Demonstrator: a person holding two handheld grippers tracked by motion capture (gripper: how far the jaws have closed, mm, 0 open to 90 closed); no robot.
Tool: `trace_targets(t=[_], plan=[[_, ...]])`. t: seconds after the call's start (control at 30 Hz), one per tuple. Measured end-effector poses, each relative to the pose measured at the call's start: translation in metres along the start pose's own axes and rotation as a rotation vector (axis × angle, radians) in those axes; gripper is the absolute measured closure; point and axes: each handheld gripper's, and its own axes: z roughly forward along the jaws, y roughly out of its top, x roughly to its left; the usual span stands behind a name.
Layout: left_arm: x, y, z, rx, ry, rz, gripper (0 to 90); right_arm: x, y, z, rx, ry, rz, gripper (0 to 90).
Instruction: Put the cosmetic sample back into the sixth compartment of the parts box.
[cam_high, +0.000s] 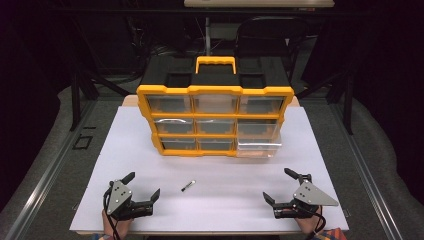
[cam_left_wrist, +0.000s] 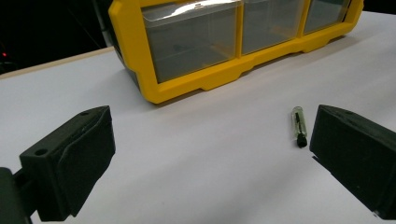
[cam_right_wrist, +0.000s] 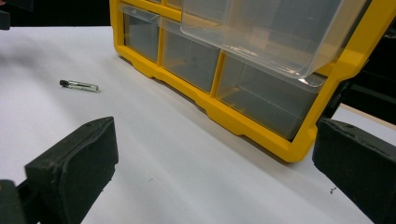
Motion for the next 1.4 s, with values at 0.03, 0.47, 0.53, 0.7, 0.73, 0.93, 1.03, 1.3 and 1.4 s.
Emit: trace_targets(t=[0.03, 0.47, 0.53, 0.7, 0.73, 0.93, 1.03, 1.3, 1.4], plan=[[-0.001, 0.001, 0.002, 0.01, -0.003, 0.002, 0.0, -0.001, 0.0, 0.0, 0.001, 0.001, -0.004, 0.0], [-0.011, 0.012, 0.017, 0.066, -0.052, -0.006, 0.0, 0.001, 0.0, 0.005, 0.028, 0.007, -0.011, 0.0], [-0.012, 0.013, 0.019, 0.068, -0.058, -0.008, 0.0, 0.001, 0.0, 0.005, 0.028, 0.004, -0.013, 0.0], [-0.015, 0.017, 0.023, 0.086, -0.061, -0.005, 0.0, 0.0, 0.0, 0.005, 0.033, 0.0, -0.02, 0.0], [-0.016, 0.017, 0.024, 0.089, -0.062, -0.007, 0.0, 0.0, 0.0, 0.005, 0.033, 0.001, -0.02, 0.0], [-0.02, 0.022, 0.031, 0.123, -0.058, -0.003, 0.0, 0.0, 0.0, 0.006, 0.037, 0.001, -0.022, 0.0], [-0.023, 0.024, 0.035, 0.142, -0.061, -0.007, 0.0, 0.0, 0.0, 0.007, 0.039, 0.001, -0.021, 0.0], [-0.029, 0.028, 0.046, 0.188, -0.09, 0.008, 0.0, 0.0, -0.001, 0.008, 0.053, 0.007, -0.023, 0.0], [-0.033, 0.029, 0.05, 0.203, -0.087, 0.02, 0.0, -0.001, -0.001, 0.008, 0.053, 0.007, -0.025, 0.0]])
